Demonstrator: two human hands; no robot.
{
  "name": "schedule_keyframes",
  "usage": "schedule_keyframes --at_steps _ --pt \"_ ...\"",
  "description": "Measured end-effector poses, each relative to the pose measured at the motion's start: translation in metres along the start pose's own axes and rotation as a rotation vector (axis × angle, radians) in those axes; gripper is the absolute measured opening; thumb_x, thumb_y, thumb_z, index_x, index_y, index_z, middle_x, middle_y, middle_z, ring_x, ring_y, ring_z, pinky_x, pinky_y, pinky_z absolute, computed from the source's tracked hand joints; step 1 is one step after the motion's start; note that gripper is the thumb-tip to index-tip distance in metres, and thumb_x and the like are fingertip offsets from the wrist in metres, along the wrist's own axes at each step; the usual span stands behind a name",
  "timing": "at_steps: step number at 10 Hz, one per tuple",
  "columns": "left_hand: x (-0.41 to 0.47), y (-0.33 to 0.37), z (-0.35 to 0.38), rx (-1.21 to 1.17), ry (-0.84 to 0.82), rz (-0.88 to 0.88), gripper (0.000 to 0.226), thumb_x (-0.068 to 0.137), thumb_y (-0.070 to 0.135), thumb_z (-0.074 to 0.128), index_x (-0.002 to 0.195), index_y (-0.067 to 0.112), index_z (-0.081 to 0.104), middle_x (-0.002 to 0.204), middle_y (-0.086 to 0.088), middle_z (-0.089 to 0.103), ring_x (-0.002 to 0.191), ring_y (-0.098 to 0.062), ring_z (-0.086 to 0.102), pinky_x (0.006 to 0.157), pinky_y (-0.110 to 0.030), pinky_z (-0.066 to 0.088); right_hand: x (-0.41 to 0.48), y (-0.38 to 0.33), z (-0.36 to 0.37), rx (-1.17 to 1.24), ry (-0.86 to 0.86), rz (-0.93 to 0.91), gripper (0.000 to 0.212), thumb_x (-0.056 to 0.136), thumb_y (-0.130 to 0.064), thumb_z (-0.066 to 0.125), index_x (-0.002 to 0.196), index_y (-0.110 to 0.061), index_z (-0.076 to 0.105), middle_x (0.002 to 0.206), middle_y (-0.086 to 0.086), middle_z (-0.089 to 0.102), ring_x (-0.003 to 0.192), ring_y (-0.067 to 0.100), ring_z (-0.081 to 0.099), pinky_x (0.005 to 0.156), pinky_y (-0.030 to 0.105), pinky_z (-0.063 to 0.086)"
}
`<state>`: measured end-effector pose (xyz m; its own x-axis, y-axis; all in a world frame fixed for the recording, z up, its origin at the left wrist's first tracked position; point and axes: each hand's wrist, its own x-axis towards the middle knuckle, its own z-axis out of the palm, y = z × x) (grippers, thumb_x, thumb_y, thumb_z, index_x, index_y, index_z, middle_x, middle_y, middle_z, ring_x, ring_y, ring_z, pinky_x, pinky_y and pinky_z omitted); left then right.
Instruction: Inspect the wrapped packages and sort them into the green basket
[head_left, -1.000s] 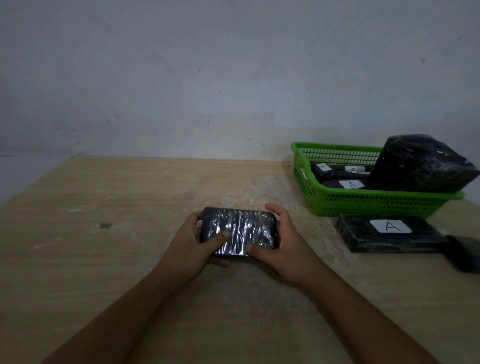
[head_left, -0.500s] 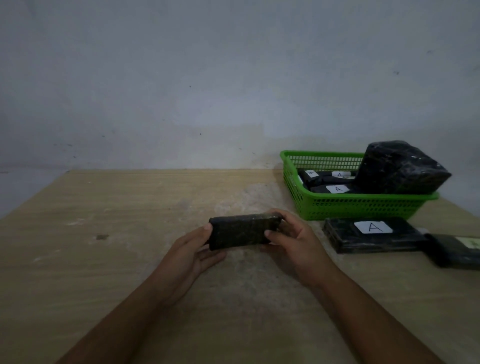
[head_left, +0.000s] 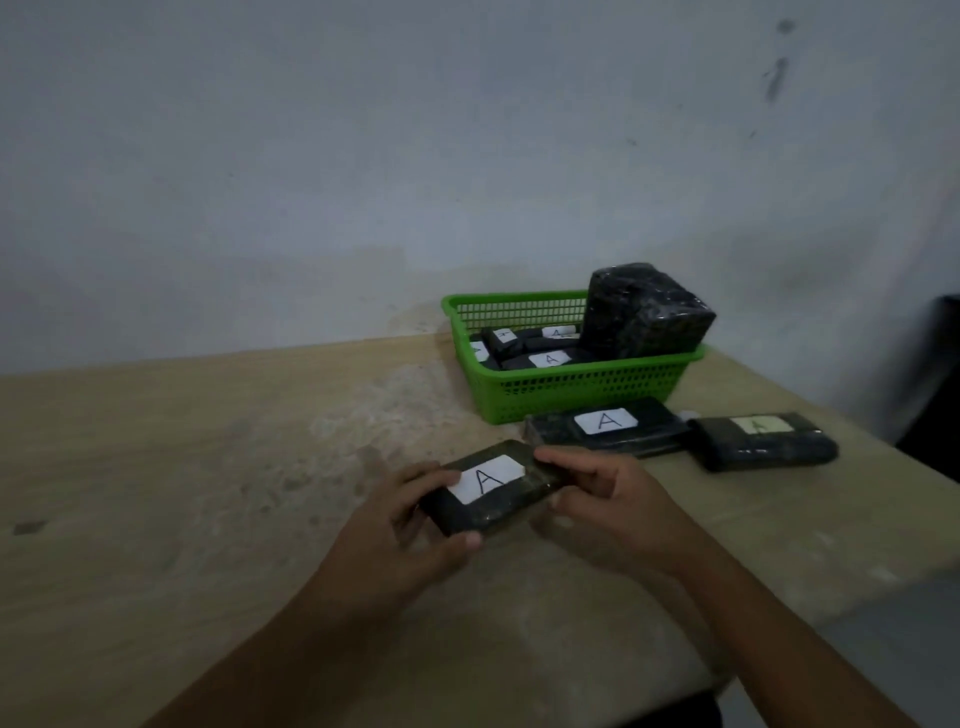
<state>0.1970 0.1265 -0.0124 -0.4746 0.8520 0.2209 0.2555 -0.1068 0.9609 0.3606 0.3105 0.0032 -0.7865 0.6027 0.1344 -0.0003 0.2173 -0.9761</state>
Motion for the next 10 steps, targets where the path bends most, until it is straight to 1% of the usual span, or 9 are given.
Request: schedule_keyframes --at_steps 1,2,3,4,5,6,8,9,10 --pt "0.013 0.006 0.040 0.121 -0.016 -0.046 0.067 0.046 0.043 0.092 0.105 0.035 0.061 0.119 0.018 0.060 0.109 0.009 0.058 0.092 -0.013 0.049 -0.018 0.010 -0.047 -0.099 0.100 -0.046 0.047 0.072 -0.003 0.080 0.113 -0.020 0.068 0.119 0.000 0.070 0.104 0.005 0.067 0.092 0.020 0.051" --pt "0.022 0.008 0.067 0.248 -0.013 -0.021 0.068 0.042 0.051 0.089 0.100 0.037 0.057 0.114 0.018 0.060 0.102 -0.001 0.061 0.087 -0.023 0.051 -0.031 0.018 -0.073 -0.096 0.168 -0.029 0.050 0.065 -0.011 0.081 0.114 -0.016 0.069 0.114 -0.001 0.073 0.100 0.006 0.069 0.089 0.020 0.053" --pt "0.034 0.010 0.099 0.360 -0.047 0.042 0.065 0.049 0.051 0.086 0.105 0.037 0.056 0.114 0.019 0.052 0.109 -0.007 0.049 0.092 -0.025 0.044 -0.047 0.028 -0.103 -0.133 0.232 -0.001 0.052 0.061 -0.021 0.081 0.111 -0.020 0.069 0.104 -0.007 0.077 0.094 0.006 0.069 0.082 0.019 0.055" --pt "0.043 0.011 0.118 0.456 -0.096 0.128 0.066 0.057 0.050 0.084 0.113 0.035 0.054 0.115 0.024 0.044 0.118 -0.006 0.039 0.095 -0.019 0.036 -0.054 0.032 -0.119 -0.306 0.286 -0.001 0.044 0.065 -0.022 0.083 0.107 -0.028 0.070 0.101 -0.011 0.076 0.086 -0.001 0.069 0.079 0.015 0.053" --pt "0.053 0.002 0.133 0.542 -0.160 0.189 0.066 0.064 0.054 0.078 0.121 0.032 0.053 0.125 0.024 0.043 0.125 -0.006 0.035 0.097 -0.014 0.029 -0.058 0.038 -0.133 -0.514 0.337 0.003 0.038 0.072 -0.019 0.083 0.107 -0.028 0.071 0.104 -0.016 0.071 0.089 -0.010 0.065 0.082 0.013 0.052" --pt "0.059 -0.006 0.138 0.583 -0.178 0.193 0.067 0.068 0.057 0.074 0.126 0.031 0.053 0.138 0.019 0.040 0.131 -0.005 0.032 0.101 -0.013 0.023 -0.060 0.043 -0.136 -0.569 0.350 0.012 0.037 0.075 -0.021 0.082 0.110 -0.025 0.071 0.103 -0.016 0.069 0.091 -0.014 0.063 0.079 0.003 0.047" --pt "0.063 -0.018 0.139 0.678 -0.179 0.200 0.072 0.079 0.055 0.064 0.141 0.025 0.042 0.151 0.013 0.027 0.139 -0.007 0.024 0.111 -0.017 0.019 -0.058 0.048 -0.129 -0.672 0.358 -0.009 0.040 0.079 -0.030 0.077 0.117 -0.022 0.070 0.108 -0.010 0.067 0.096 0.001 0.063 0.077 -0.004 0.038" --pt "0.060 -0.019 0.140 0.697 -0.177 0.210 0.072 0.084 0.053 0.058 0.146 0.024 0.035 0.156 0.010 0.018 0.144 -0.009 0.020 0.115 -0.021 0.018 -0.058 0.046 -0.127 -0.709 0.383 -0.036 0.038 0.079 -0.030 0.078 0.115 -0.022 0.070 0.109 -0.014 0.064 0.098 0.002 0.061 0.079 -0.007 0.035" --pt "0.058 -0.015 0.136 0.679 -0.145 0.221 0.067 0.084 0.050 0.060 0.143 0.025 0.038 0.155 0.011 0.020 0.143 -0.007 0.021 0.111 -0.015 0.016 -0.058 0.045 -0.125 -0.704 0.443 -0.089 0.035 0.078 -0.029 0.078 0.112 -0.023 0.071 0.109 -0.018 0.064 0.100 -0.001 0.060 0.080 -0.006 0.035"
